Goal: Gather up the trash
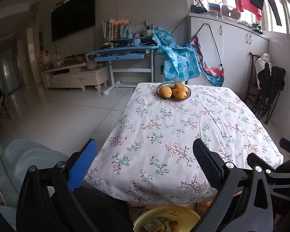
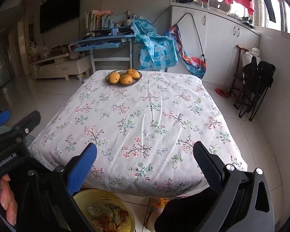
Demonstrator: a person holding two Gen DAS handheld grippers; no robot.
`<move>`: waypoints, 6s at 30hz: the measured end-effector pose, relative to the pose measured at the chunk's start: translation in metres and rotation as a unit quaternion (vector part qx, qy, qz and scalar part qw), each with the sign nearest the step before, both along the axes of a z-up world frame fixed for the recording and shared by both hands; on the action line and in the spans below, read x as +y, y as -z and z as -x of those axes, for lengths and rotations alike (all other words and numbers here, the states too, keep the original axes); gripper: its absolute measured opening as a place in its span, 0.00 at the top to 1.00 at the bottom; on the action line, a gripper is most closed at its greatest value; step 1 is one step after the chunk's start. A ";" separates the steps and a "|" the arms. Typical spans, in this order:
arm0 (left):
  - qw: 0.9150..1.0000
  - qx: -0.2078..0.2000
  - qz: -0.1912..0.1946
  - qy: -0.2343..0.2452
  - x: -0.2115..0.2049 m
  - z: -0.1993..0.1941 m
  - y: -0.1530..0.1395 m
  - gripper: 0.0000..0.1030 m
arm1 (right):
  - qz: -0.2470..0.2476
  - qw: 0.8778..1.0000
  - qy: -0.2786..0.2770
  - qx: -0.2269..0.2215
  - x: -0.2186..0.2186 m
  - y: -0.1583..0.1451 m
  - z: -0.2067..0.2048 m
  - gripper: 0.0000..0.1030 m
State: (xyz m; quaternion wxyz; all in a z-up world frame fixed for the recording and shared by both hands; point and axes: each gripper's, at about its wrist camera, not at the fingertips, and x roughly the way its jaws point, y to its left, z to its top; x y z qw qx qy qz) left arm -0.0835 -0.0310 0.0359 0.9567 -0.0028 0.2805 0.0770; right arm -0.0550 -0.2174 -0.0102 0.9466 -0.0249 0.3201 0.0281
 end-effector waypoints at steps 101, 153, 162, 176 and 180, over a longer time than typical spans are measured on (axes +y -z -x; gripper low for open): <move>0.998 0.052 -0.016 -0.041 0.018 -0.025 -0.003 0.07 | 0.042 0.999 -0.009 -0.009 0.041 0.007 -0.019 0.07; 0.998 0.051 -0.016 -0.038 0.019 -0.024 0.000 0.07 | 0.041 0.999 0.001 -0.022 0.029 -0.001 -0.016 0.07; 0.998 0.052 -0.019 -0.031 0.014 -0.023 -0.003 0.07 | 0.043 0.999 0.002 -0.021 0.027 0.001 -0.016 0.07; 0.998 0.057 -0.010 0.019 0.022 -0.035 -0.010 0.07 | 0.036 0.999 0.012 0.034 0.006 0.014 -0.049 0.07; 0.997 0.068 -0.009 0.033 0.022 -0.052 -0.007 0.07 | 0.037 0.996 0.017 0.078 -0.009 0.025 -0.086 0.07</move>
